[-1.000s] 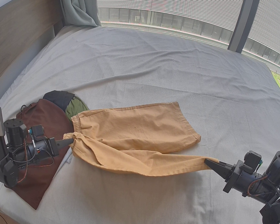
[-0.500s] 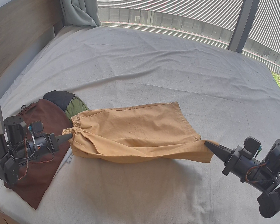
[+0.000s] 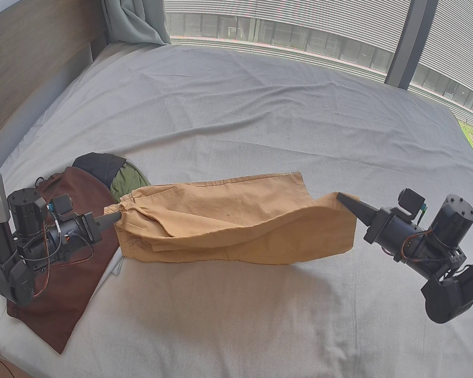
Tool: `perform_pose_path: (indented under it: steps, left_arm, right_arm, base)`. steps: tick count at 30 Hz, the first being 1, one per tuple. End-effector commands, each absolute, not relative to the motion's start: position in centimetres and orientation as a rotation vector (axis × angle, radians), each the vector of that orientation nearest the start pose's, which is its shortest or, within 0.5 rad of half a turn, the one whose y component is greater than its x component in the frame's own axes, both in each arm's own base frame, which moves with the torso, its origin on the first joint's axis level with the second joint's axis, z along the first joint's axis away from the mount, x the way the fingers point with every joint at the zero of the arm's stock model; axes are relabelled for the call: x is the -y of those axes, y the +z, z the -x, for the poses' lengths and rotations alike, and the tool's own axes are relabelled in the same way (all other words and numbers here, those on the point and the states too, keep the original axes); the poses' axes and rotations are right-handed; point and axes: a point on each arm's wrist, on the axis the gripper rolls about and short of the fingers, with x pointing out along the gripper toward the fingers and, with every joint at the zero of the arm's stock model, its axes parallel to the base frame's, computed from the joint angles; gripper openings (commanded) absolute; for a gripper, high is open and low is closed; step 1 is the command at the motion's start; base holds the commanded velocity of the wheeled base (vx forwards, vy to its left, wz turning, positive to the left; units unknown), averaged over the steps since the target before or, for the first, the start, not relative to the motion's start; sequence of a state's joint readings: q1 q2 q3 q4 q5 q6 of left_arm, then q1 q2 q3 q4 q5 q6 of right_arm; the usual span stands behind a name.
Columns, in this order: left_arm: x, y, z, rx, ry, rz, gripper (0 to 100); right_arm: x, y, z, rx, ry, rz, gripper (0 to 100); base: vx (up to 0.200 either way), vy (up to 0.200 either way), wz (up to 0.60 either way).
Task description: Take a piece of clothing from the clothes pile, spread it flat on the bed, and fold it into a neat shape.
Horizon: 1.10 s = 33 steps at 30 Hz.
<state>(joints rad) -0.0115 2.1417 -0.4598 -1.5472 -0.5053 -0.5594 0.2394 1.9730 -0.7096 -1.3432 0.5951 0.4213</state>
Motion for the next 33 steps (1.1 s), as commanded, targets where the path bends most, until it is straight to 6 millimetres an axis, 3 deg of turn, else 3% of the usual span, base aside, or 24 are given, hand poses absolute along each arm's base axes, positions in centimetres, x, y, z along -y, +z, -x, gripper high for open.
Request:
perform_pose_path:
  steps: [1,19,33]
  left_arm:
    - [1.6,6.0,-32.0,-0.256,-0.463,0.592,0]
    - [2.4,6.0,-34.1,-0.222,-0.426,0.681,0]
    - [2.6,4.5,-35.7,-0.229,-0.418,0.682,0]
  right_arm:
    - [-9.9,13.8,-35.9,-0.104,0.832,-0.389,0]
    - [-9.9,12.4,-42.4,-0.086,0.806,-0.446,0]
    - [-10.2,11.5,-45.3,-0.080,0.804,-0.458,0]
  base:
    - [0.000,0.000,0.00]
    - [0.000,0.000,0.00]
    - [0.000,0.000,0.00]
